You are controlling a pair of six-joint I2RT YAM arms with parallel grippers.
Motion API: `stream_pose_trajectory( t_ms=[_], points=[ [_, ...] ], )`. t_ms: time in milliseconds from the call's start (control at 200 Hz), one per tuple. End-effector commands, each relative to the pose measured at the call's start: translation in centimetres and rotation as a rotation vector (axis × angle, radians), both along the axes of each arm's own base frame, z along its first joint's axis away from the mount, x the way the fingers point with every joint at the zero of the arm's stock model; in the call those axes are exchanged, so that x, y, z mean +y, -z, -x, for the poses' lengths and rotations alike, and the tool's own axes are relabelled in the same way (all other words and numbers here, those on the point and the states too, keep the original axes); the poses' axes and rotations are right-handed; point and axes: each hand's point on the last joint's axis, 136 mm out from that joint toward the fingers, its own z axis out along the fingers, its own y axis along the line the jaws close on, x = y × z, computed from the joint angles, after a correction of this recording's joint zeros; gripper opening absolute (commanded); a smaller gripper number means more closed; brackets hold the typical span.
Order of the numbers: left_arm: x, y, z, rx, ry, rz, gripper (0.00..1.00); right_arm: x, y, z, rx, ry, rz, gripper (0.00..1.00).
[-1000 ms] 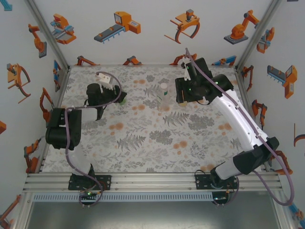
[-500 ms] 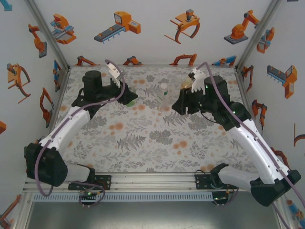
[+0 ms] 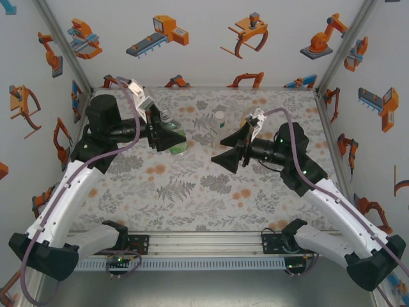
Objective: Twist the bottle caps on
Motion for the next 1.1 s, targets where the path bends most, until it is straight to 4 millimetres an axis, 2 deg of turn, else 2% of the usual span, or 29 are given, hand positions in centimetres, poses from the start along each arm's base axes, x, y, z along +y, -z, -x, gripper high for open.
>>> stream_pose_trajectory(
  t_ms=[0,330,511,626,741,891,1091],
  points=[
    [-0.2,-2.8,2.5,0.032,0.063,0.053,0.46,1.6,-2.8,2.1,-0.171,-0.103,-0.058,0.76],
    [-1.9,-5.9,5.6,0.025,0.17,0.095,0.45,5.6,-4.6,3.5,-0.225,-0.191,-0.117,0.79],
    [-2.8,-7.0,6.9,0.007,0.223,0.114,0.45,6.9,-6.2,4.4,-0.246,-0.234,-0.168,0.77],
    [-3.1,-7.1,7.2,0.002,0.236,0.116,0.45,7.2,-7.3,5.1,-0.24,-0.277,-0.212,0.7],
    [-3.1,-7.3,7.1,-0.012,0.229,0.121,0.45,7.2,-7.4,5.3,-0.231,-0.28,-0.21,0.63],
    [-3.1,-8.2,7.2,-0.042,0.226,0.147,0.46,7.2,-7.6,5.4,-0.23,-0.277,-0.214,0.49],
    [-3.1,-9.3,6.9,-0.059,0.216,0.199,0.63,6.7,-9.4,5.2,-0.237,-0.244,-0.28,0.33]
  ],
)
